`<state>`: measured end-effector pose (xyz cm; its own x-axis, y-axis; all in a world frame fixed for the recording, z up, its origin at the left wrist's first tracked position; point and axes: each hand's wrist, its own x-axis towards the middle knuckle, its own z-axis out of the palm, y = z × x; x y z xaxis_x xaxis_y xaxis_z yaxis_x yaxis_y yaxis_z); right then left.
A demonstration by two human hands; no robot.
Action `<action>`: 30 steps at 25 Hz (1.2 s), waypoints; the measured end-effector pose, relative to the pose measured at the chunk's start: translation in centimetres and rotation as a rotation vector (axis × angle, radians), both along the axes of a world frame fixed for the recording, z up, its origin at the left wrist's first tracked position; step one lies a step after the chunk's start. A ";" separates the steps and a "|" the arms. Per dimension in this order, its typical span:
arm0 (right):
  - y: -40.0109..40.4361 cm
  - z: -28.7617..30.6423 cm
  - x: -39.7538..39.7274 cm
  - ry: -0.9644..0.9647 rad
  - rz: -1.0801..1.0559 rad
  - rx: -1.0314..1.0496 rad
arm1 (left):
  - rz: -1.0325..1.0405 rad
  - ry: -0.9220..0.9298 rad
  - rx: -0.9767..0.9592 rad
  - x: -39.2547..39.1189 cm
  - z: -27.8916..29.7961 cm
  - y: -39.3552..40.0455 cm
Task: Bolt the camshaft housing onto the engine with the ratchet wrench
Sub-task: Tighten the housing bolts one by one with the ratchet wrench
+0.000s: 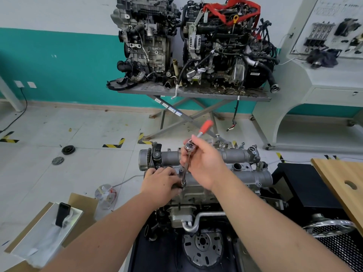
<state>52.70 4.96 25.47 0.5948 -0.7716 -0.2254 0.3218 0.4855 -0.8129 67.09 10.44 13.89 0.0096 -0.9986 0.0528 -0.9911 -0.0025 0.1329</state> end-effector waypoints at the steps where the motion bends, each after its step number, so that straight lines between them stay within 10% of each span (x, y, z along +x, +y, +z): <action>1: -0.4 0.2 -0.2 0.007 0.048 0.006 | -0.001 -0.001 -0.004 0.0 0.0 0.0; 30: 0.0 0.0 1.8 0.236 0.010 -0.108 | -0.005 -0.004 -0.007 0.2 -0.4 -0.1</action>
